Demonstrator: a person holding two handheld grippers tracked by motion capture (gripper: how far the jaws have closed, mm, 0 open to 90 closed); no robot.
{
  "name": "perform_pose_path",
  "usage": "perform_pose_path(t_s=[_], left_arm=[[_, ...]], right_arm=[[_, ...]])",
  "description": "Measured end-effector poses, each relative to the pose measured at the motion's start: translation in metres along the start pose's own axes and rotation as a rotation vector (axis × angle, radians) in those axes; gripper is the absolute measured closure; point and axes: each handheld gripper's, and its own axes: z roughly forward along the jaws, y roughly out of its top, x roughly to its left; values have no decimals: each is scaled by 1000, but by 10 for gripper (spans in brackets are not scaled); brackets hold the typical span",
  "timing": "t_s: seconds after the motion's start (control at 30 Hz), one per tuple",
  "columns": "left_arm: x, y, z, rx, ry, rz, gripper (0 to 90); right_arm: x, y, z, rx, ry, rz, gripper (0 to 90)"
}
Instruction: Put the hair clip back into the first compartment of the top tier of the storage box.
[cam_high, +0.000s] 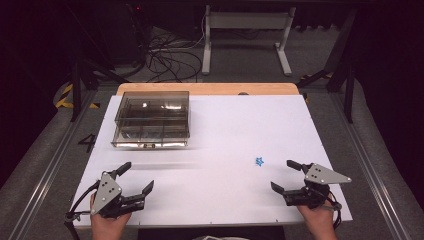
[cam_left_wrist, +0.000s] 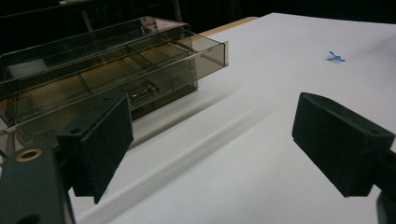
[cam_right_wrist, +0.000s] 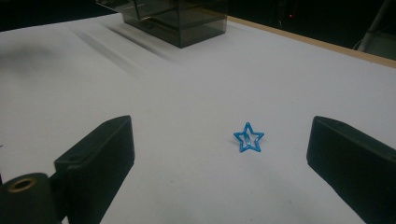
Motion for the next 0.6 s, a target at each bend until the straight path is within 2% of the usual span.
perform_pose_path(t_s=[0.37, 0.6], left_arm=[[1, 5, 1, 4, -17, -20, 132], [2, 13, 6, 16, -50, -29, 133]], right_arm=[[0, 0, 1, -2, 8, -2, 83], [-1, -1, 1, -4, 10, 9, 83]])
